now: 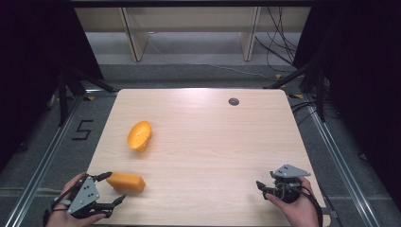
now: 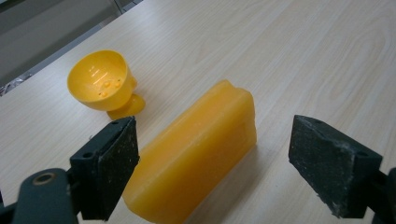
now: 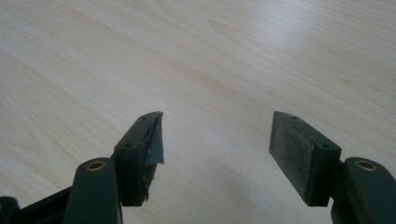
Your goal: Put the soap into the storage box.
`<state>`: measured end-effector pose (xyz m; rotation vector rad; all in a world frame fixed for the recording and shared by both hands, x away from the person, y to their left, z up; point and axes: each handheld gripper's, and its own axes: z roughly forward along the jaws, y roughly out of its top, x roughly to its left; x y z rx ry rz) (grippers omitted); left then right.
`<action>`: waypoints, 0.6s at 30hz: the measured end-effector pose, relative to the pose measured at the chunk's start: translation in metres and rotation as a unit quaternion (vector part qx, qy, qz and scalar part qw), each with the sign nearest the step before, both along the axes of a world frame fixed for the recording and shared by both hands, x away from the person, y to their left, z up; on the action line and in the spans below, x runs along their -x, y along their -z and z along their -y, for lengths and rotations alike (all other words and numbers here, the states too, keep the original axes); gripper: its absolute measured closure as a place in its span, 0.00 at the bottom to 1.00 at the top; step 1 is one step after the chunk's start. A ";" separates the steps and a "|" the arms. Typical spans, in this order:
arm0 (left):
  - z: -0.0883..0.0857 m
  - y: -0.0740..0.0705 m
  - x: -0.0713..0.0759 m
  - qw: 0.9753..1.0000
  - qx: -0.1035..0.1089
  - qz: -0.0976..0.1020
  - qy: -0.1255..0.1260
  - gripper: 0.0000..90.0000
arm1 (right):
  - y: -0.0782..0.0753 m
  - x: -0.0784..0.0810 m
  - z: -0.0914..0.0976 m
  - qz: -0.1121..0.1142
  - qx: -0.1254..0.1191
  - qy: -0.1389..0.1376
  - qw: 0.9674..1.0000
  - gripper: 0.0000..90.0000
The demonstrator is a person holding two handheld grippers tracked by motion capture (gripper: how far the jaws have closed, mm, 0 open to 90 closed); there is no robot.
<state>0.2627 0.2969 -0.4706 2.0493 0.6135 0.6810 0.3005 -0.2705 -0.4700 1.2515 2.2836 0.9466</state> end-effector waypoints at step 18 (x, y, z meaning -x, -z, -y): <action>0.010 -0.051 -0.051 0.974 -0.163 -0.077 0.136 0.28 | 0.000 0.001 0.001 0.004 0.000 0.014 1.000 0.39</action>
